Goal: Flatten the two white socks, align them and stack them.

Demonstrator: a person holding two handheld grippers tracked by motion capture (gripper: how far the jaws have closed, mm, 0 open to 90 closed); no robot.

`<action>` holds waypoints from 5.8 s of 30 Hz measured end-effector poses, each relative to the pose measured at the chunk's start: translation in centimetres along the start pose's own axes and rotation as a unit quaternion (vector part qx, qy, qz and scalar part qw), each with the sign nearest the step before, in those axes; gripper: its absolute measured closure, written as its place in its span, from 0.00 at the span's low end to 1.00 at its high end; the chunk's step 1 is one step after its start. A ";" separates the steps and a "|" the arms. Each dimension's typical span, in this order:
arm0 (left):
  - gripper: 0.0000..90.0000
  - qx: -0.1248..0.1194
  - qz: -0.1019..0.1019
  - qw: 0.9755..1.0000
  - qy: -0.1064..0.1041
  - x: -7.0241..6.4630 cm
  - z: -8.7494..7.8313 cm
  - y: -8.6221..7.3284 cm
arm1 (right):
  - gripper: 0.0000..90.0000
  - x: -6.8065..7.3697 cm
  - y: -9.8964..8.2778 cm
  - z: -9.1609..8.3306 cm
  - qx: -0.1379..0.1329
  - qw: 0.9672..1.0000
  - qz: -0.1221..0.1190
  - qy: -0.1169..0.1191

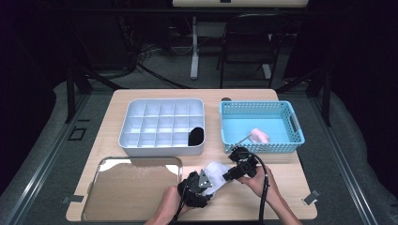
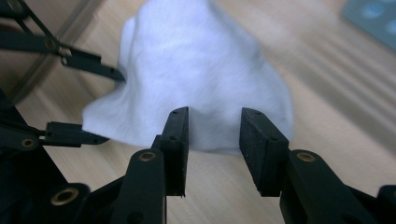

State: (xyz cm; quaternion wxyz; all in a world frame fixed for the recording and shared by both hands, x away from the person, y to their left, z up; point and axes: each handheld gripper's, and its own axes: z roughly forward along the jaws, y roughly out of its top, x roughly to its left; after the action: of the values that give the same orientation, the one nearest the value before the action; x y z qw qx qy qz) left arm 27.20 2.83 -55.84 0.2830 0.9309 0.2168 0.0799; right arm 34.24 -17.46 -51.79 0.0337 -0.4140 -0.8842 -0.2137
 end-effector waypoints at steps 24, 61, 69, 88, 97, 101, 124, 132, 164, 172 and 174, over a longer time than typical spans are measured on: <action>0.80 -0.010 -0.033 0.999 -0.007 1.9 -0.8 -1.1 | 0.68 -2.8 0.2 2.4 0.004 0.999 0.046 0.002; 0.85 -0.057 -0.058 0.996 -0.047 2.0 2.0 1.7 | 0.96 -4.7 -2.7 -2.3 -0.025 0.994 0.094 -0.039; 0.42 -0.075 -0.082 0.993 -0.034 2.6 -0.1 1.4 | 0.96 -4.2 -2.6 -3.8 -0.059 0.993 0.101 -0.022; 0.14 -0.088 -0.118 0.989 0.010 4.2 -5.0 -1.9 | 0.95 -1.2 -1.4 -4.6 -0.087 0.994 0.062 0.023; 0.14 -0.083 -0.111 0.990 0.012 4.3 -4.7 -1.9 | 0.95 1.2 0.1 -2.5 -0.074 0.996 0.028 0.030; 0.15 -0.081 -0.104 0.991 0.015 4.2 -4.5 -1.7 | 0.94 2.0 0.8 -0.7 -0.061 0.998 0.021 0.027; 0.24 -0.067 -0.075 0.995 -0.001 2.3 -1.8 1.5 | 0.52 -0.6 0.0 0.3 -0.044 0.997 0.063 -0.027; 0.33 -0.050 -0.071 0.996 0.004 2.6 -0.6 1.7 | 0.50 -0.6 0.2 2.2 -0.007 0.997 0.061 -0.046; 0.86 -0.039 -0.088 0.995 0.010 3.5 0.4 0.3 | 0.83 -0.1 -0.1 3.1 0.004 0.997 0.044 -0.059; 0.87 -0.091 -0.115 0.989 -0.008 4.4 -1.5 -0.3 | 0.83 0.1 -0.2 2.0 -0.006 0.997 0.047 -0.061; 0.87 -0.104 -0.135 0.985 -0.016 4.9 -1.9 -0.7 | 0.83 -0.2 -0.4 1.6 0.004 0.997 0.046 -0.062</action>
State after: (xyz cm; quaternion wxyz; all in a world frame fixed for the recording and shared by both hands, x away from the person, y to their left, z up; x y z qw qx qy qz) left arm 30.83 6.50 -54.49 0.3901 0.8597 0.3261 0.0487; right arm 34.32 -17.18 -53.43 -0.0102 -0.4663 -0.8655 -0.1824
